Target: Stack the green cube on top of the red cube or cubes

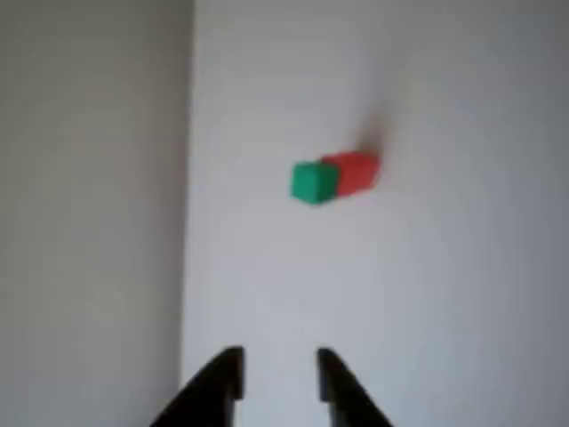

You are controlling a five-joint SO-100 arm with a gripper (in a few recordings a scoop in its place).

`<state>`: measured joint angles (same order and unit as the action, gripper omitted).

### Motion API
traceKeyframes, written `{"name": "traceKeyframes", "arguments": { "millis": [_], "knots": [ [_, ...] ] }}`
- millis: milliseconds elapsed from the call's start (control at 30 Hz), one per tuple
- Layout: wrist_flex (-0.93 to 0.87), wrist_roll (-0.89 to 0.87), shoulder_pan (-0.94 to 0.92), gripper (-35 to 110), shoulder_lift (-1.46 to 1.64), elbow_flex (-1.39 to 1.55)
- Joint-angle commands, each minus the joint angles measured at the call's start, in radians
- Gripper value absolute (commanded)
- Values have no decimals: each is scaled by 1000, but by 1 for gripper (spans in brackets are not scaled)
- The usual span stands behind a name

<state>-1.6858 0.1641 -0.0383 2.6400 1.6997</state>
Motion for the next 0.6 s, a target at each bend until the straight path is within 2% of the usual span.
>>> {"name": "traceKeyframes", "arguments": {
  "millis": [0,300,567],
  "knots": [
    [109,44,-43,-2,235,324],
    [313,66,-133,-2,272,664],
    [426,60,-109,-2,341,925]
  ]
}}
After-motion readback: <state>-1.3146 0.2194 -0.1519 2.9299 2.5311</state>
